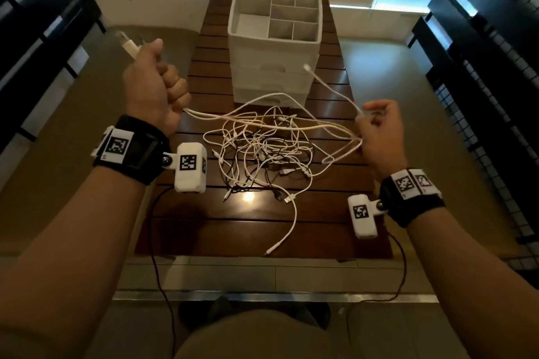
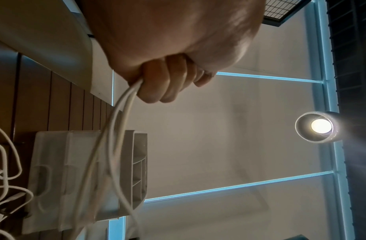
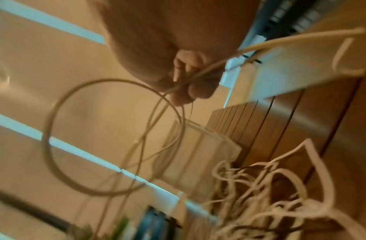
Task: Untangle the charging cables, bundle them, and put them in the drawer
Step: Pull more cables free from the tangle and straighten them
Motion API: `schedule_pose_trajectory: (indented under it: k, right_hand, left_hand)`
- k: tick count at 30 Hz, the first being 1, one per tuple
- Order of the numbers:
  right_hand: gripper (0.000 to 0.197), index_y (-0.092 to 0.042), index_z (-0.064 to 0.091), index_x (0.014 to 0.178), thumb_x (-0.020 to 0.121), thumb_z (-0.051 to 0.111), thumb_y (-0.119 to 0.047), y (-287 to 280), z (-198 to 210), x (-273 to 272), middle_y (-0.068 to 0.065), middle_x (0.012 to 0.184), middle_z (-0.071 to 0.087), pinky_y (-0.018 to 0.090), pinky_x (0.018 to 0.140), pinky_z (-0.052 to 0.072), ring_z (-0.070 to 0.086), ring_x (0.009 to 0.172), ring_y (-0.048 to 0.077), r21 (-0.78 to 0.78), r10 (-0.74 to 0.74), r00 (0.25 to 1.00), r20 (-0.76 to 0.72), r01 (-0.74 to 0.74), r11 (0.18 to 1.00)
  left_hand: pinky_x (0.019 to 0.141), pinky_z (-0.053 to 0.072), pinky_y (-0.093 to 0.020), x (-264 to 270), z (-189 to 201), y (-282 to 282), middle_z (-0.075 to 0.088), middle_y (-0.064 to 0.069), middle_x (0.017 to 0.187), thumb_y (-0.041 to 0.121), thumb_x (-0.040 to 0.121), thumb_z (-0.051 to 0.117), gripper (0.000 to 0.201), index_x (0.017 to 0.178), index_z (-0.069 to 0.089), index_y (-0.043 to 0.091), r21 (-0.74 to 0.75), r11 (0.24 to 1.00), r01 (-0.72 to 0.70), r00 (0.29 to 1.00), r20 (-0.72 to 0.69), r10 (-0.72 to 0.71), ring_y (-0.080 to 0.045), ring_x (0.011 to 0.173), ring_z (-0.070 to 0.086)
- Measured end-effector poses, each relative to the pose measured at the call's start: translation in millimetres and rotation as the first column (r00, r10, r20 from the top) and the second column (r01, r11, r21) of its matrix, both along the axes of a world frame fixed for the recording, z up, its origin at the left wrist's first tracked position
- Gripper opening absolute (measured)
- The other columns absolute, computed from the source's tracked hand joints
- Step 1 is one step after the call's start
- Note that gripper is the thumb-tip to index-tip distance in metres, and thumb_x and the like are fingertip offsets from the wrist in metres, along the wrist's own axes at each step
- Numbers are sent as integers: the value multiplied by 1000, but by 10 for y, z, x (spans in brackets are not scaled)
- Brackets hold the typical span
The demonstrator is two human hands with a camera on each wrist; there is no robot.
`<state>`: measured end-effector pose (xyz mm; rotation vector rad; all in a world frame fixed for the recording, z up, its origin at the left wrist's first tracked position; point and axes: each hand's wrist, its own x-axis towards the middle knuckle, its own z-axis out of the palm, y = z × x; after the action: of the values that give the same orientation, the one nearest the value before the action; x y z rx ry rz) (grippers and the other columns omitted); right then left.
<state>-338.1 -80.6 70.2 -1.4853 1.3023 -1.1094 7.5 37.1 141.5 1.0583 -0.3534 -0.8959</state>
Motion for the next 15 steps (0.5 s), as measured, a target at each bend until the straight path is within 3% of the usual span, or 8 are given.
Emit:
schedule_pose_trajectory:
  k: [4, 6, 8, 10, 11, 13, 14, 15]
  right_hand:
    - [13, -16, 68, 93, 96, 57, -11, -129, -311, -82, 12, 89, 74, 41, 63, 63, 73, 65, 30, 85, 35, 804, -593, 19, 996]
    - [16, -15, 72, 93, 95, 57, -18, -176, -336, -109, 15, 95, 74, 43, 77, 61, 71, 84, 37, 115, 89, 580, -810, 8, 993]
    - [19, -11, 69, 88, 96, 59, -24, -162, -316, -78, 15, 95, 71, 41, 77, 58, 67, 85, 36, 231, 211, 345, -914, 16, 973]
    - [28, -10, 69, 94, 99, 58, -35, -144, -268, 38, 14, 99, 68, 41, 81, 57, 66, 91, 35, 234, 233, 196, -952, -17, 972]
    - [34, -10, 69, 102, 101, 57, -42, -121, -190, 129, 14, 107, 67, 42, 85, 56, 65, 98, 34, 175, 190, 227, -955, -86, 981]
    - [42, -16, 66, 125, 102, 56, -50, -13, 50, 387, 11, 125, 62, 37, 92, 50, 61, 113, 27, 28, 206, 543, -814, -317, 948]
    - [48, -20, 59, 138, 101, 59, -50, 79, 204, 544, 9, 137, 58, 32, 96, 47, 57, 123, 22, -22, 324, 684, -653, -445, 895]
    - [58, -24, 49, 148, 98, 64, -50, 204, 365, 710, 5, 147, 52, 27, 102, 43, 52, 133, 17, -45, 468, 731, -496, -560, 827]
  left_hand:
    - [39, 15, -26, 2, 8, -19, 15, 7, 55, 38, 104, 53, 52, 60, 27, 29, -7, 1000, 10, 1000, -16, -10, -13, 48, 9]
    - [40, 15, -26, 7, 36, -5, 16, 7, 55, 38, 104, 53, 52, 60, 27, 29, -15, 1000, 8, 1000, -13, -8, -13, 48, 9]
    - [40, 15, -26, 7, 78, -8, 16, 7, 55, 38, 104, 54, 53, 59, 28, 29, -39, 999, 16, 1000, -13, -16, -13, 48, 10]
    - [40, 15, -26, -18, 139, -13, 16, 8, 54, 38, 104, 54, 53, 58, 28, 28, -60, 998, 35, 999, -24, -37, -12, 46, 10]
    - [39, 16, -25, -45, 159, -17, 17, 8, 53, 38, 104, 54, 53, 58, 28, 28, -69, 997, 47, 998, -26, -49, -11, 46, 11]
    - [39, 16, -25, -145, 190, -31, 16, 8, 53, 38, 104, 53, 53, 59, 27, 28, -82, 993, 83, 996, -31, -86, -11, 45, 10]
    - [38, 15, -25, -207, 205, -36, 15, 8, 52, 38, 105, 53, 53, 59, 27, 28, -84, 991, 105, 993, -38, -109, -11, 44, 10]
    - [38, 15, -24, -261, 213, -47, 15, 8, 52, 38, 105, 52, 54, 59, 26, 28, -90, 988, 129, 990, -39, -133, -11, 44, 10]
